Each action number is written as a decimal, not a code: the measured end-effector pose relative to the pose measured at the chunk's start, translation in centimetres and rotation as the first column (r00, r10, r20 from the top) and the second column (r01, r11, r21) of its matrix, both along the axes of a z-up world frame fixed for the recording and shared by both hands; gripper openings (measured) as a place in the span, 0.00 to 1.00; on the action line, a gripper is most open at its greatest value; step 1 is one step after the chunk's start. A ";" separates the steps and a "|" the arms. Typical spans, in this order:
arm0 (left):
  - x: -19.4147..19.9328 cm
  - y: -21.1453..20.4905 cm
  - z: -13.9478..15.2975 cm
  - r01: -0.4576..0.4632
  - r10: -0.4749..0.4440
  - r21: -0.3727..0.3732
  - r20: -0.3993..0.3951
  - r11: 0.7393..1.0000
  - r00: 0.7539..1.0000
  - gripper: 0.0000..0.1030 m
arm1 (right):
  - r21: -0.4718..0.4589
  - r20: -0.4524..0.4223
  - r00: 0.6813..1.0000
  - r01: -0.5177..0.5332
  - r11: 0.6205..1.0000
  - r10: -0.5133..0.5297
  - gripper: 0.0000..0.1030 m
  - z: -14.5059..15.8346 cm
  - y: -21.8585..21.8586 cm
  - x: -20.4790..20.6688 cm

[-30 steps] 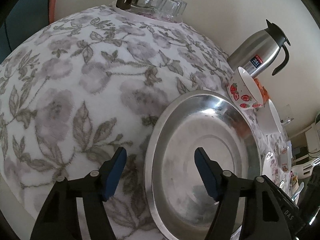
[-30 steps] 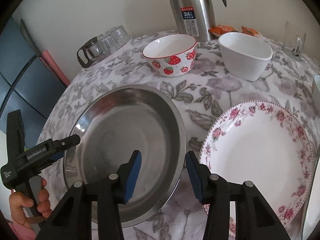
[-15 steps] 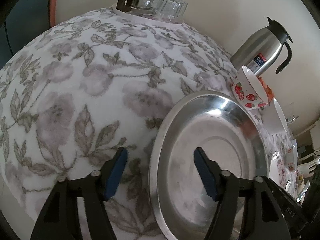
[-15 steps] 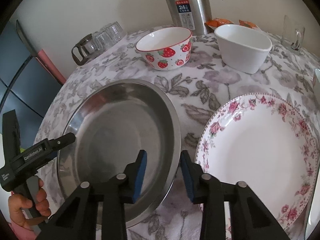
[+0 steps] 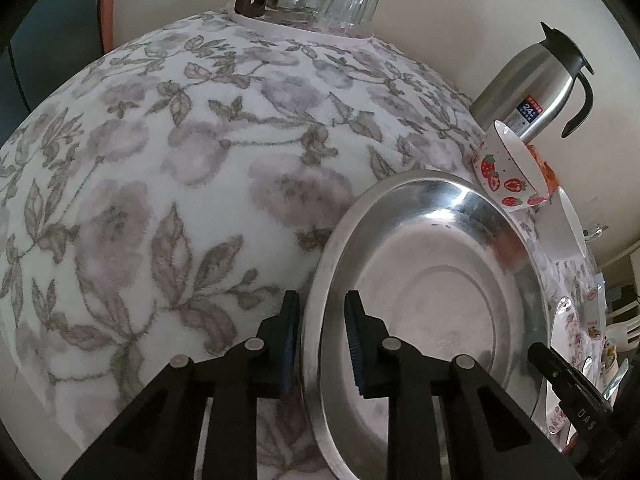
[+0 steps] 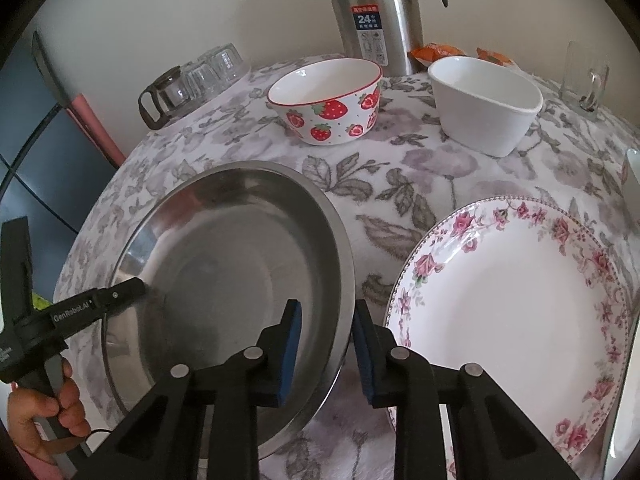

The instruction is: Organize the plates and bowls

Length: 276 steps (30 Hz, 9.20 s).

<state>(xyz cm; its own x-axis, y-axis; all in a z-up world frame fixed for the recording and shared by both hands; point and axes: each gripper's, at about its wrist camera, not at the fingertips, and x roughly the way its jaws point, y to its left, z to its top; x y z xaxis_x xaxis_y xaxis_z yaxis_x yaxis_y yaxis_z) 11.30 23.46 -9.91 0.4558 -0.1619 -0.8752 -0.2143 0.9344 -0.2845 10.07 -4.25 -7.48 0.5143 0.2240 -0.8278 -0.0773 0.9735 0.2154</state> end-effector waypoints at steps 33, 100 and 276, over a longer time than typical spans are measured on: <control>-1.4 -3.4 11.0 0.025 -0.024 -0.003 0.165 1.000 0.986 0.14 | 0.125 0.230 0.970 0.047 0.991 -0.075 0.12 9.5 -5.3 -4.1; 0.6 -21.1 5.1 0.235 -0.241 -0.107 -0.050 0.966 0.969 0.14 | -0.047 0.100 0.960 0.266 0.963 -0.260 0.13 4.8 -21.1 -7.2; -10.8 -41.1 0.8 0.408 -0.408 0.001 -0.024 0.913 0.913 0.36 | 0.157 -0.078 0.889 0.458 0.875 -0.452 0.29 -0.9 -35.6 -13.3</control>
<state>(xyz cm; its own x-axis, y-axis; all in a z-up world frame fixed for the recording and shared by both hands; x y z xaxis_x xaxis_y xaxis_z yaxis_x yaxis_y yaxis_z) 0.48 -17.67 -9.15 0.3316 -0.3242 -0.8860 0.1796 0.9436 -0.2781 -3.24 -39.80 -8.33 0.5619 0.1084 -0.8201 0.3769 0.8489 0.3705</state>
